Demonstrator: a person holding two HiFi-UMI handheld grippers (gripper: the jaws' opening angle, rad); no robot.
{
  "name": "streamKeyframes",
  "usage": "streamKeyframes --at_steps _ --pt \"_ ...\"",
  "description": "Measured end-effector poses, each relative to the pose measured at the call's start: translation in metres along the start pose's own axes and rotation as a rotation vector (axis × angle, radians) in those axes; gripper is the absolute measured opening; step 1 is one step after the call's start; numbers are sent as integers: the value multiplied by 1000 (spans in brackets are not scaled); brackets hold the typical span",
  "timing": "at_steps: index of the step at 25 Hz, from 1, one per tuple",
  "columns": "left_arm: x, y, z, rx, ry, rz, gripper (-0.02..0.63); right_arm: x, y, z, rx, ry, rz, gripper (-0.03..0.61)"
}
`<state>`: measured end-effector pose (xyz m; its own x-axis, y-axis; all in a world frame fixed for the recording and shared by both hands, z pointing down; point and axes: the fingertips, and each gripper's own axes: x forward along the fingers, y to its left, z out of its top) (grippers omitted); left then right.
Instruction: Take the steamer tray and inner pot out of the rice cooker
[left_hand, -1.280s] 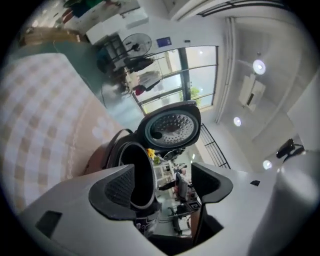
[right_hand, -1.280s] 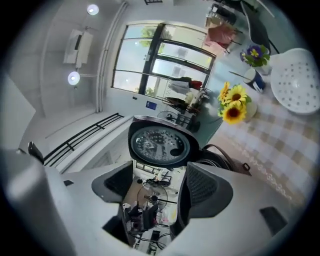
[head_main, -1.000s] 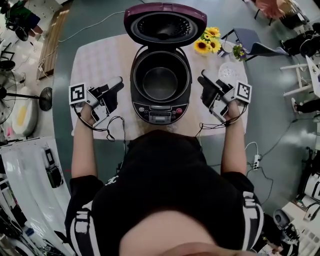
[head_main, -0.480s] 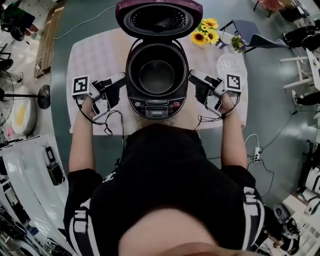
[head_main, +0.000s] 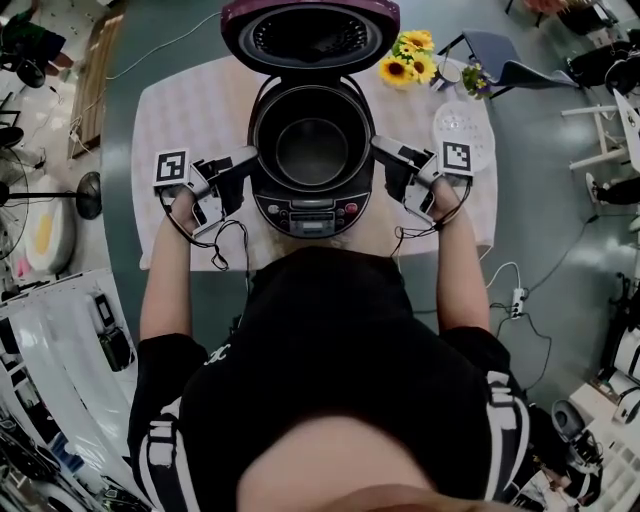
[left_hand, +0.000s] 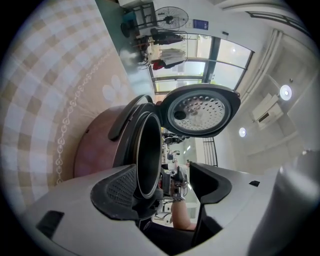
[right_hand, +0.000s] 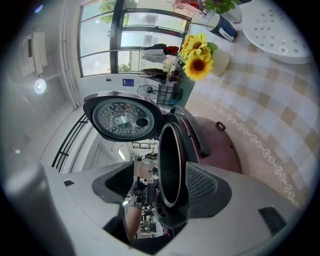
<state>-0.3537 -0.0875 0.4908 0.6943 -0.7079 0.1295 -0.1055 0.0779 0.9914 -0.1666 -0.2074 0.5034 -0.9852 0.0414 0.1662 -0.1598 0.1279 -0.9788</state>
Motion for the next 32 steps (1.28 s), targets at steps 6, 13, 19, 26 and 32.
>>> streamKeyframes --at_steps 6,13,19,26,32 --pt "2 1 -1 -14 7 -10 304 5 1 -4 -23 25 -19 286" --pt "0 14 7 -10 9 16 238 16 -5 -2 -38 63 -53 238" --pt "7 15 8 14 49 41 201 21 -15 2 -104 96 -147 149" --pt "8 27 9 23 62 105 111 17 -34 3 -154 122 -315 13" --pt "7 38 10 27 82 161 15 18 -33 1 -138 129 -308 12"
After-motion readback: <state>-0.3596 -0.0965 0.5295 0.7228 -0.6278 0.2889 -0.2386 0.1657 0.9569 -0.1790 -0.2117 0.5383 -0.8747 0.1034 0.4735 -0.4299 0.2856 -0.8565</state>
